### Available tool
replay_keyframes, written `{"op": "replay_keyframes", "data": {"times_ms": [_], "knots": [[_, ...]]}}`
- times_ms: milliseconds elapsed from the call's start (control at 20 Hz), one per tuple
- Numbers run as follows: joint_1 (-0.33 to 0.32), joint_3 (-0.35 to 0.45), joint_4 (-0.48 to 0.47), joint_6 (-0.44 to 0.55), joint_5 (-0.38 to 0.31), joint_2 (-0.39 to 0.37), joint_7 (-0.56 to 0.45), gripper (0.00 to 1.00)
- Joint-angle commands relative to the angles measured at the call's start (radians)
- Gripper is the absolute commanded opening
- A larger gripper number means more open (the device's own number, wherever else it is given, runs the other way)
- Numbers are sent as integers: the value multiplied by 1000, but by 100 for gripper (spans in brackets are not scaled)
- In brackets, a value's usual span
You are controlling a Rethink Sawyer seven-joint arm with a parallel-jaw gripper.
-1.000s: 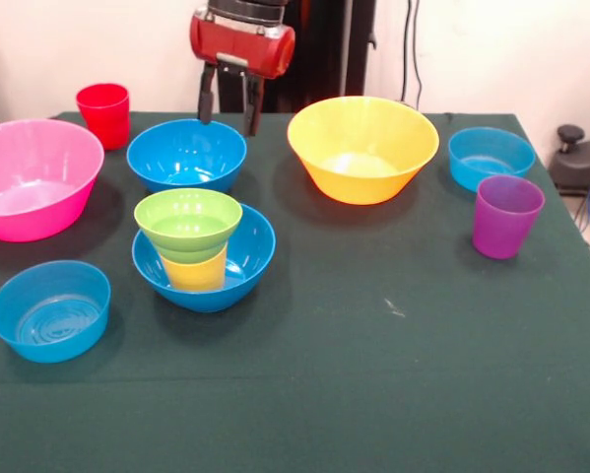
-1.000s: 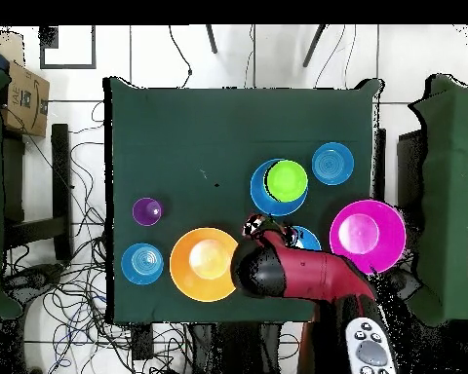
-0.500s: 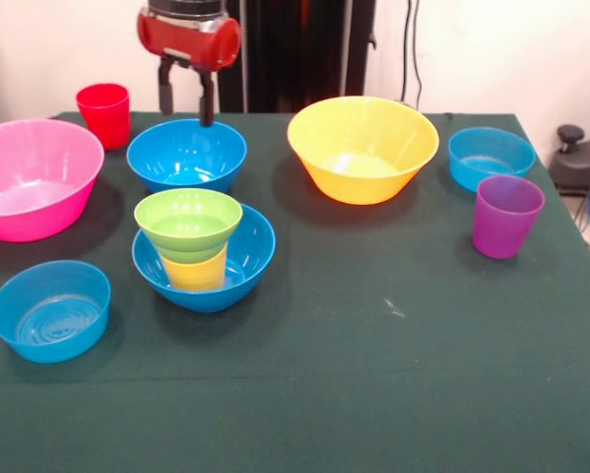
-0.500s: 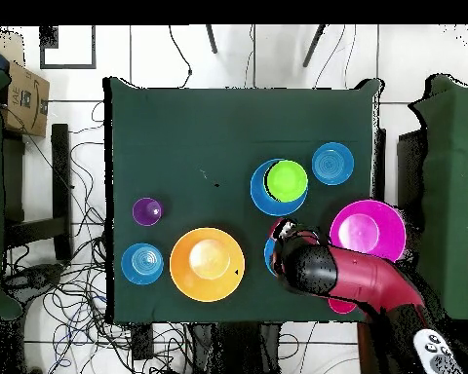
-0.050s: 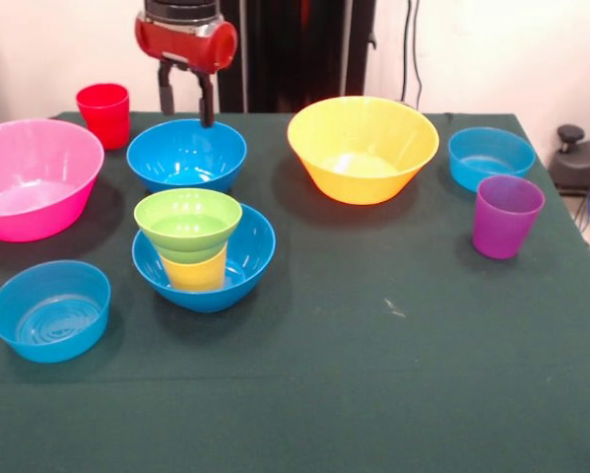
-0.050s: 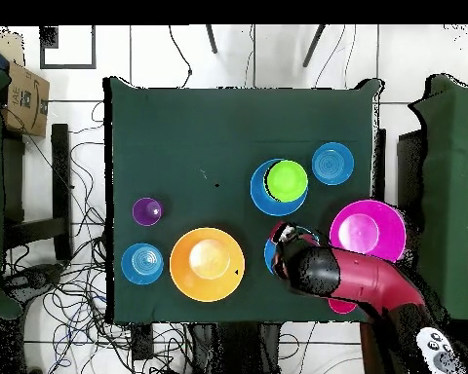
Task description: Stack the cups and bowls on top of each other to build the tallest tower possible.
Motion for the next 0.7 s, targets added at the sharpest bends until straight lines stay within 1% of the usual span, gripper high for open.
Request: {"op": "replay_keyframes", "data": {"times_ms": [50,350,550,700], "knots": [[78,70,55,-7,-74,71,-14,100],[144,26,23,-63,-82,125,40,100],[143,19,26,-77,-85,129,36,100],[136,17,14,-87,-91,148,21,100]]}}
